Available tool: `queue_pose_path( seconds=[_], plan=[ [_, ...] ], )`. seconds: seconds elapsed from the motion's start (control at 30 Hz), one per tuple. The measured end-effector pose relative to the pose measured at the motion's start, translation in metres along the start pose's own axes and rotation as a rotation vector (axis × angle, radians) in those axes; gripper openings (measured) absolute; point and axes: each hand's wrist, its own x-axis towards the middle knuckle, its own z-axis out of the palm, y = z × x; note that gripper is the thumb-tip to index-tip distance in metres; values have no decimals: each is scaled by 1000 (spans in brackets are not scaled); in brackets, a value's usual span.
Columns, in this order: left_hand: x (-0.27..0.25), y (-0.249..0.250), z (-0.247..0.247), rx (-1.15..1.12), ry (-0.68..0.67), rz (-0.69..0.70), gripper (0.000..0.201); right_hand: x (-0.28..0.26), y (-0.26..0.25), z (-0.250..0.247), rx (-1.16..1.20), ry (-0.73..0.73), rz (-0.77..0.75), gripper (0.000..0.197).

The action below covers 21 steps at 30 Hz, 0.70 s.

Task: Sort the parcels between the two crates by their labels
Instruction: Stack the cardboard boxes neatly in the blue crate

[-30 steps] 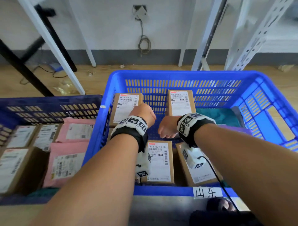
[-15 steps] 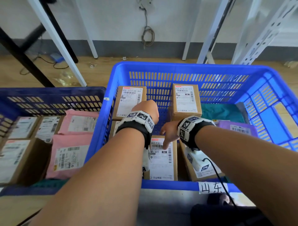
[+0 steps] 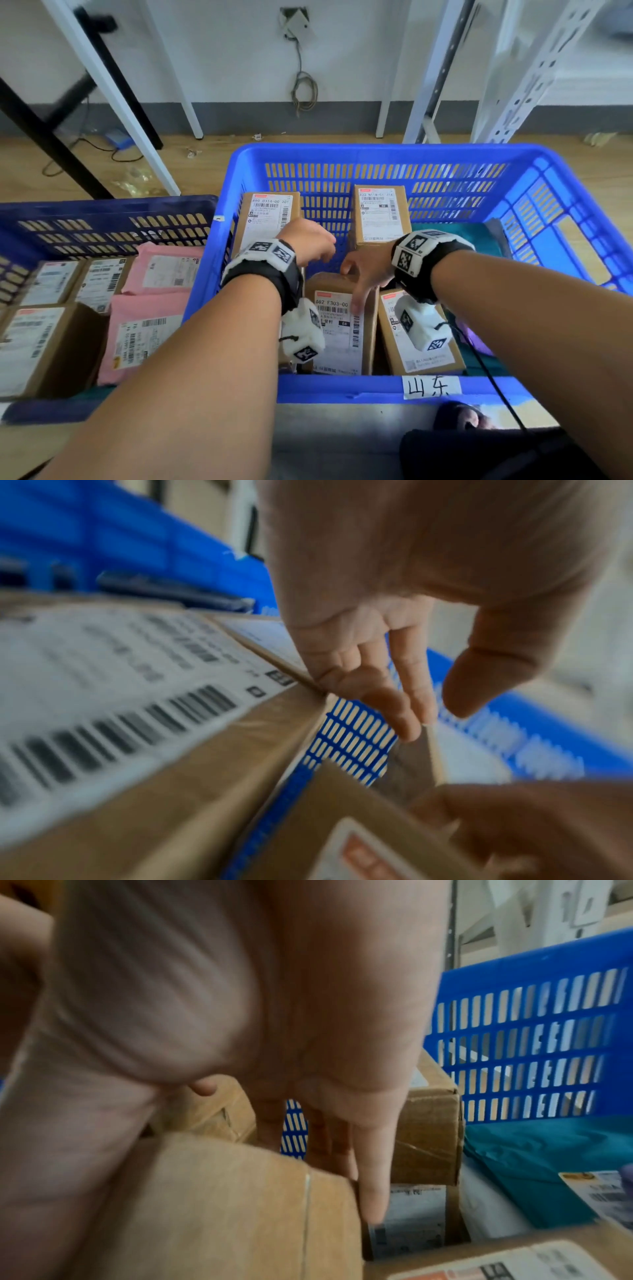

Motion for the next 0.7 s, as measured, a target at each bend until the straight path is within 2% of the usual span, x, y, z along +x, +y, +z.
queue_pose_path(
  seconds=[0.1, 0.17, 0.23, 0.27, 0.37, 0.5, 0.6, 0.7],
  plan=[
    [-3, 3, -9, -428, 12, -105, 27, -18, 10, -14, 252, -38, -13, 88],
    [-4, 3, -12, -580, -34, -140, 33, -28, 23, -27, 491, -36, -15, 84],
    [-6, 2, -12, -658, -92, -147, 34, -44, 33, -38, 649, -15, -29, 65],
    [-9, 3, -12, -670, -116, -147, 35, -50, 38, -42, 697, 11, -43, 57],
    [-16, 3, -12, -611, -175, -148, 57, -64, 45, -49, 788, 76, -96, 51],
    [-29, 8, -15, -587, -288, -143, 29, -82, 46, -58, 860, 117, -151, 57],
    [-38, 12, -17, -621, -289, -113, 33, -93, 42, -58, 935, 197, -169, 56],
    [-41, 17, -23, -663, -228, -81, 28, -97, 39, -55, 1065, 332, -175, 69]
  ],
)
